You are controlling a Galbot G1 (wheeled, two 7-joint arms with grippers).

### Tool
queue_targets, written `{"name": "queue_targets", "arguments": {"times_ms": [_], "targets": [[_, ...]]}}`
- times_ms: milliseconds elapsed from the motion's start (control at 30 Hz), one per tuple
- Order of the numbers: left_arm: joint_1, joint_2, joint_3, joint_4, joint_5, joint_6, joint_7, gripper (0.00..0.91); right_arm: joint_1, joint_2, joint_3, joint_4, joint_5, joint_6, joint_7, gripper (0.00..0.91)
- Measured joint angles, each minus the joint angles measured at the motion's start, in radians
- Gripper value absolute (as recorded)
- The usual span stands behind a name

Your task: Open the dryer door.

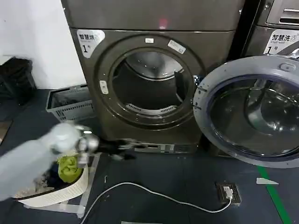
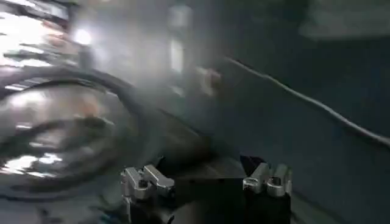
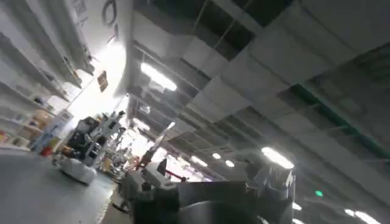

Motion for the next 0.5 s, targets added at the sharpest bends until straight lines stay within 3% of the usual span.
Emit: {"name": "queue_targets", "arguments": {"times_ms": [233,400,500], "targets": [[0.150,0.161,-0.160,0.019,0.540,0.000,-0.168,0.907,0.003,0.007,-0.006,-0.005,0.057,0.032,-0.037,0.907],[0.341,0.220,-0.322,-0.003,0.856,0.000,-0.215,0.907,0.007,0.015,-0.015,-0.003,0.057,0.048,-0.045,0.907],[0.422,0.231,-0.398,-0.004,0.958,0.000,-0.216,0.907,0.011,0.025,-0.018,0.005,0.052,0.052,-0.052,0.907]]}}
